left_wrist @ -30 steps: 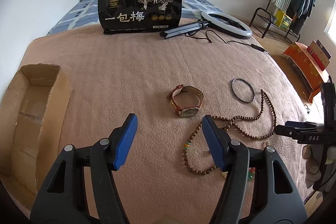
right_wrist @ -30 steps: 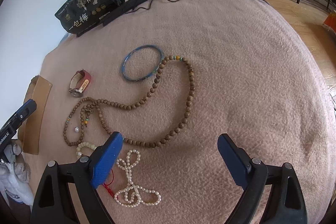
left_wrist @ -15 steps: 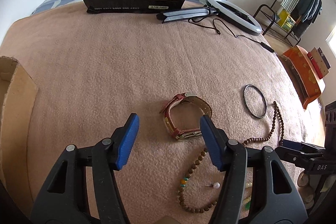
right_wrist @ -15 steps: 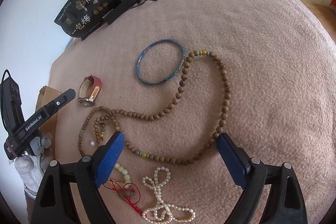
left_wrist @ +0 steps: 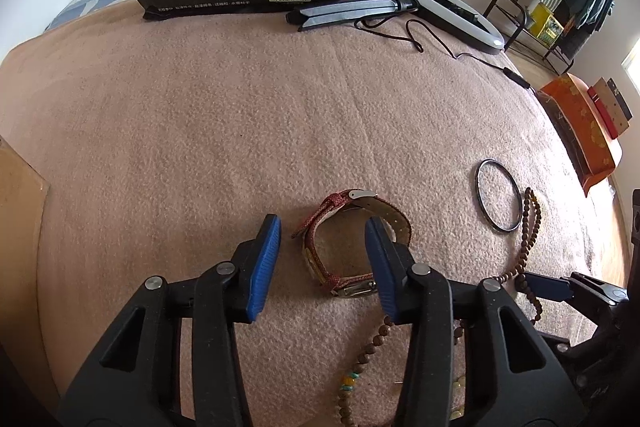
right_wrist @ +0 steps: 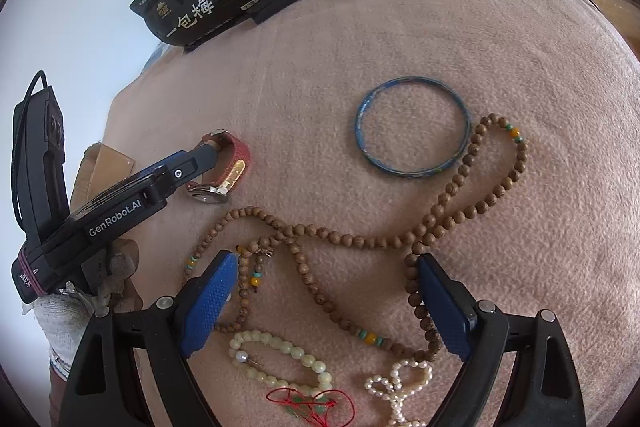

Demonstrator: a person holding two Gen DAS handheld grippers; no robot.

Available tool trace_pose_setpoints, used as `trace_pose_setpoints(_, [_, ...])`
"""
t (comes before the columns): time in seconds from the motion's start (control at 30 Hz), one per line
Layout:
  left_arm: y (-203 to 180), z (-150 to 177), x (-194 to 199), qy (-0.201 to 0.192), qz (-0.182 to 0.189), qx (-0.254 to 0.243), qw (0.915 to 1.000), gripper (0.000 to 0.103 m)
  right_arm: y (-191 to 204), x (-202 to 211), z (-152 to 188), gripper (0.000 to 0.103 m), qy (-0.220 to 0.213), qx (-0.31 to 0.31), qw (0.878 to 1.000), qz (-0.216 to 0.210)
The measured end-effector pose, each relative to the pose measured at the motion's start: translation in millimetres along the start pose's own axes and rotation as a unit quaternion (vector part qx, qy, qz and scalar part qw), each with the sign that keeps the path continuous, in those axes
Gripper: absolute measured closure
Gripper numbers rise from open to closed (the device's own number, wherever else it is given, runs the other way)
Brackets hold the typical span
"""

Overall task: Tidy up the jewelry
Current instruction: 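Close the left tool on the brown-strap watch while the right tool approaches the wooden bead necklace, then grasp the wooden bead necklace with the right tool and lift it while the left tool holds the watch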

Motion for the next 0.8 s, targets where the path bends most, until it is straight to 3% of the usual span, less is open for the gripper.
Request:
trace_pose_setpoints(0.2, [3,-2,-7,-0.002,-0.021,-0.009,0.9997,0.075,17,-11,-10,0.011,0.002,0.024,1.000,0.017])
trace_pose_setpoints(0.37, [6,-3,-10,0.001,-0.024,-0.015,0.9996,0.085,26,-22,-13,0.010,0.006,0.053,0.997,0.061])
trace_pose_setpoints(0.53, [7,-5,-11,0.000,-0.030,-0.022,0.9993,0.088,31,-29,-10,0.014,0.019,0.103,0.989,0.105])
trace_pose_setpoints(0.73, [7,-5,-11,-0.006,-0.032,-0.020,0.9993,0.089,28,-26,-11,0.036,0.027,0.142,0.980,0.139])
trace_pose_setpoints(0.8, [7,-4,-10,-0.007,-0.032,-0.019,0.9993,0.089,22,-20,-10,0.053,0.025,0.145,0.978,0.148])
Point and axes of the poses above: each gripper's, at about its wrist camera, not at the fingertips, and x roughly against the way its jaws point, y to its left, z to its underside, the point moved 8 cm from there along -x, roughly the way its jaws point, and after that the axes turned 13 degrees about x, right-handed, at the moved point
